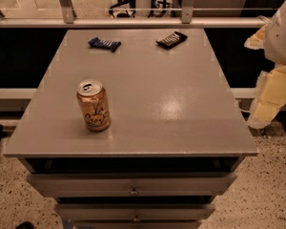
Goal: Pick rxbar blueberry
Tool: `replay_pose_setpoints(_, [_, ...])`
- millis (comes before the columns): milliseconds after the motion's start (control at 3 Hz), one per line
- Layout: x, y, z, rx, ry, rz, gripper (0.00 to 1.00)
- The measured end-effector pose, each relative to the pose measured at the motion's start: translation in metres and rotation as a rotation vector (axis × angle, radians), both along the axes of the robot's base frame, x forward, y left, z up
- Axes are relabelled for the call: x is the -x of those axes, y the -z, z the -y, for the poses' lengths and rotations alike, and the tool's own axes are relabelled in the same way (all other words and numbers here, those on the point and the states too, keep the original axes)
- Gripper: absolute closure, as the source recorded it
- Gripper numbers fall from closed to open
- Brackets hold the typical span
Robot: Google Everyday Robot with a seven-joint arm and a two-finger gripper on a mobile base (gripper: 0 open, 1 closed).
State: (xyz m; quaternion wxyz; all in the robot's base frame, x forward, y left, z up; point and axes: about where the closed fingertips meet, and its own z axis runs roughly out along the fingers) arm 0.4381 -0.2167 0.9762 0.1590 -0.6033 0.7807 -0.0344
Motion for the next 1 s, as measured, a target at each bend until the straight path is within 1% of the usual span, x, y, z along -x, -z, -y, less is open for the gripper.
replay_pose_setpoints(333, [0.0, 0.0, 0.0, 0.0, 0.0, 0.0, 0.0])
replay_pose_setpoints(667, [-0.014, 0.001, -0.014, -0.031, -0.011, 0.019, 0.0])
replay_pose_setpoints(1000, [-0.049, 0.002, -0.054, -0.105, -0.041, 0.052, 0.0])
